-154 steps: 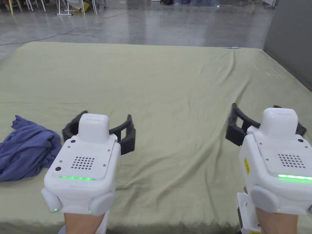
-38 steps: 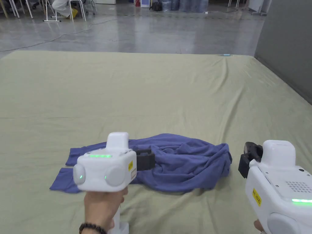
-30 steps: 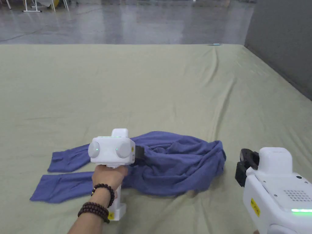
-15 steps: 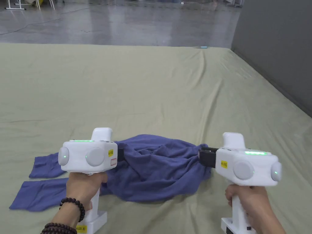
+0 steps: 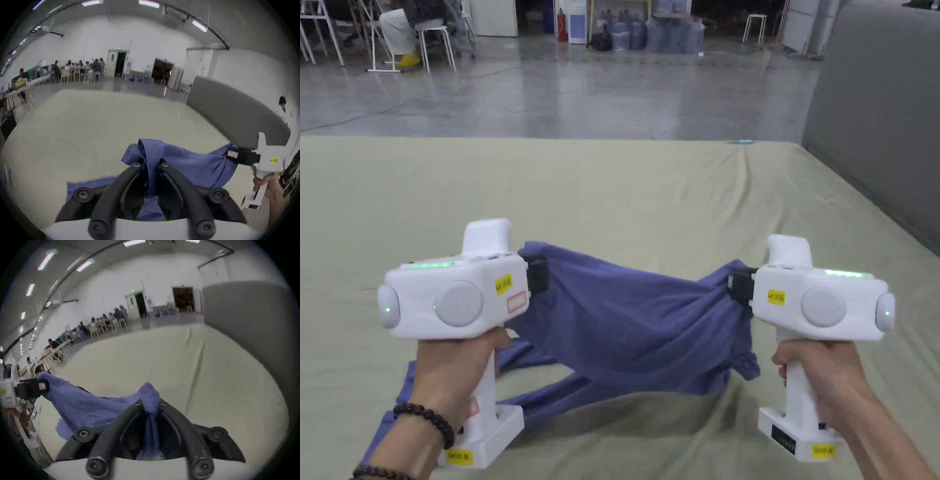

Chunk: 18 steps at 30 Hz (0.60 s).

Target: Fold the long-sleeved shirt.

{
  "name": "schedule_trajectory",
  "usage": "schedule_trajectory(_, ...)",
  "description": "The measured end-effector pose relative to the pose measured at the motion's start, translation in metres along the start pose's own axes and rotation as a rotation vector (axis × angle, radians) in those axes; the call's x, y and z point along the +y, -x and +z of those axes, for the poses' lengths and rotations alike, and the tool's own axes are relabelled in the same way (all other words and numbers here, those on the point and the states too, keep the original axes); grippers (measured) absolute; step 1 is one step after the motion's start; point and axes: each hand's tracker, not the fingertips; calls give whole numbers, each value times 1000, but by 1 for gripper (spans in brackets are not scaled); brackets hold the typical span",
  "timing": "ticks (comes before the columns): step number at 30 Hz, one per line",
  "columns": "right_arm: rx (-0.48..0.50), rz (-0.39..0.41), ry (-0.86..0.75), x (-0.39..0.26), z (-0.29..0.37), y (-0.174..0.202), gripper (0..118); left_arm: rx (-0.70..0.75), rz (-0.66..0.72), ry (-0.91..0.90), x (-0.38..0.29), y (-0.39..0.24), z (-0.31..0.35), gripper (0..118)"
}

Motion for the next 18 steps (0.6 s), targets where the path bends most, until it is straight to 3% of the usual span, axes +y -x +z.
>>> schedule_trajectory(5,25,136,-145,115,20,56,7,2,-37,-178,124,-2,35,5)
schedule_trajectory(11,14,224,-306,270,27,118,7,135,-143,-324,272,-12,51,5)
schedule_trajectory(15,-27,240,-384,344,34,139,7,162,-114,-328,332,-13,50,5)
schedule_trajectory(18,-38,242,-401,364,38,146,7,171,-103,-341,344,-14,48,5)
